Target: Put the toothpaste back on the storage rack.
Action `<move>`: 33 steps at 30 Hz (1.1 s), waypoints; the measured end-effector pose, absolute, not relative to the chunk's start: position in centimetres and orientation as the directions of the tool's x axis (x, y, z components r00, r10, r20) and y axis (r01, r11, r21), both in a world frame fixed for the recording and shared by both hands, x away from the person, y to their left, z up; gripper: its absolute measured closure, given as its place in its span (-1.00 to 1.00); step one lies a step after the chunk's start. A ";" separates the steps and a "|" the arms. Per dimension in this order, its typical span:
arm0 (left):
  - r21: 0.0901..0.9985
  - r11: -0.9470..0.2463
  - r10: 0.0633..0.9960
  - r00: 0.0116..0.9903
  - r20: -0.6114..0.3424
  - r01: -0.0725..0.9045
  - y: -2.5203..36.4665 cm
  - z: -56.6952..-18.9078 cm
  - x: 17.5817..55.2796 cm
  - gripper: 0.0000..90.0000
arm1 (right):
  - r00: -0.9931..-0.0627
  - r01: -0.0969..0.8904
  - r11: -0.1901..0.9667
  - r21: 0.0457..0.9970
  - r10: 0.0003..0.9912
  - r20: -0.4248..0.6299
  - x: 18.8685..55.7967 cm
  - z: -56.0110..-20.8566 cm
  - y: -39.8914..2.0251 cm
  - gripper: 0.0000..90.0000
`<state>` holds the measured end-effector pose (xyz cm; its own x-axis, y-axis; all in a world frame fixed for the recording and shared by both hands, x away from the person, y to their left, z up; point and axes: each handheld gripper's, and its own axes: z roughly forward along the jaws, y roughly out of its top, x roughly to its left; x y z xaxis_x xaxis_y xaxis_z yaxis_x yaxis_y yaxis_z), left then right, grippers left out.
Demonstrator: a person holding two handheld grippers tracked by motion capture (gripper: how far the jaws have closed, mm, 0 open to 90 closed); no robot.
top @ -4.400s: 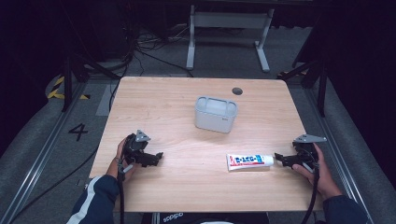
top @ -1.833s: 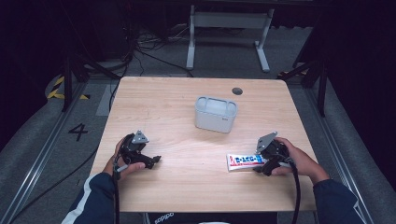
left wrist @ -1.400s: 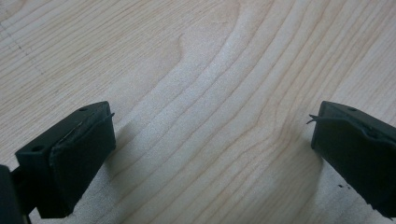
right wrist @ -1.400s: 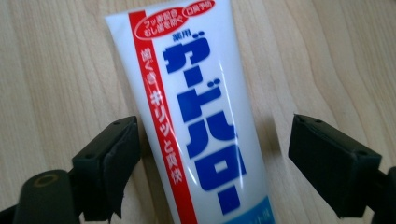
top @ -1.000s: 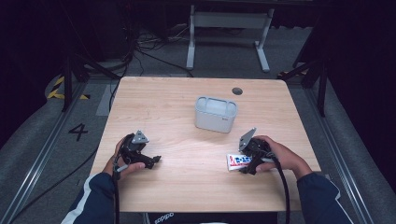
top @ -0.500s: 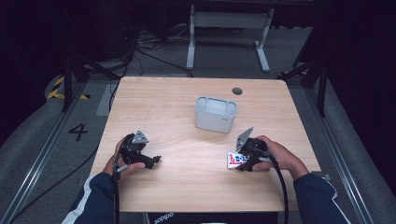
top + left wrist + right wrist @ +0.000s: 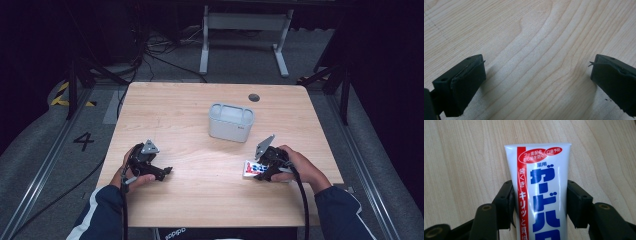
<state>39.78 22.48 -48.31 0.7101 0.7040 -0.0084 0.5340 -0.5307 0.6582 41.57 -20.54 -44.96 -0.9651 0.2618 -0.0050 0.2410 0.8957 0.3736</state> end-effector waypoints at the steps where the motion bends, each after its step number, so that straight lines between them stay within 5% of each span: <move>1: 0.658 -0.531 0.704 0.710 -0.008 0.534 22.5 -48.3 39.8 -1.00 | -0.965 0.241 0.896 0.374 0.262 -0.007 41.5 -44.9 -20.6 0.10; 33: 0.659 -0.528 0.706 0.708 -0.011 0.536 22.5 -48.3 39.8 -1.00 | -0.955 0.250 0.830 0.499 0.296 -0.014 41.1 -43.4 -23.3 0.38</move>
<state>39.77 22.47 -48.32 0.7081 0.7060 -0.0106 0.5361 -0.5279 0.6588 41.12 -23.28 -43.35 -0.9551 0.2959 -0.0142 0.2498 0.8301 0.4985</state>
